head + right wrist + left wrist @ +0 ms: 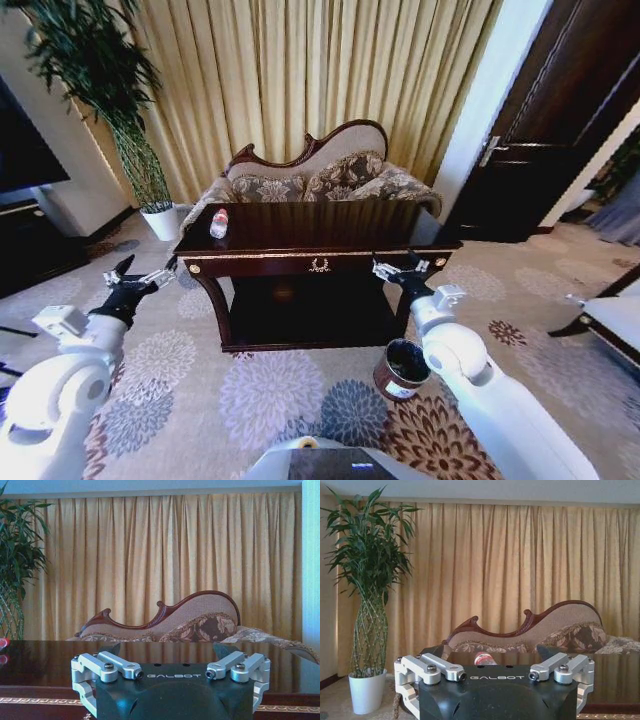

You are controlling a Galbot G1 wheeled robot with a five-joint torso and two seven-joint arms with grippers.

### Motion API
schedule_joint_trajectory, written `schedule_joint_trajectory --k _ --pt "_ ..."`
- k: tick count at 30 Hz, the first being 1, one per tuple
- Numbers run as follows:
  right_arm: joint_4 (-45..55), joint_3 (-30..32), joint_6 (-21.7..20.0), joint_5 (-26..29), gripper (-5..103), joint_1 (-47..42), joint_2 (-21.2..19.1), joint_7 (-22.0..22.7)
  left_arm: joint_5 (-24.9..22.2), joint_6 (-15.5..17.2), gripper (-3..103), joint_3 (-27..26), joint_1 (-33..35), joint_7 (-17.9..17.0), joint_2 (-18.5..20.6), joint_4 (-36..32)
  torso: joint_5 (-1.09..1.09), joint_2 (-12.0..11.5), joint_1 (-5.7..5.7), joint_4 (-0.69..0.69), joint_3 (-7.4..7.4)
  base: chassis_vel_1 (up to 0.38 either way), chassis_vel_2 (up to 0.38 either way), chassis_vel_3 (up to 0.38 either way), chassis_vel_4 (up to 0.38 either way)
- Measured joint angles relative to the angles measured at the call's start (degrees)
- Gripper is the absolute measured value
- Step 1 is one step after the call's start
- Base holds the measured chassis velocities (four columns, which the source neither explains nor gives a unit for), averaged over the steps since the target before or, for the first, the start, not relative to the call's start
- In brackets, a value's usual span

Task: Move to the front of the table and place the trash on the table into the trash bin.

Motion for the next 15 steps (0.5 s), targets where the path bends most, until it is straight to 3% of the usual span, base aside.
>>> schedule_joint_trajectory --k 15 --pt "0.4 -0.8 0.0 -0.7 100 -0.8 0.2 0.0 0.0 0.0 100 -0.1 0.1 0.0 -0.2 0.0 0.00 0.0 0.01 0.00 0.01 -0.109 0.097 0.105 -0.111"
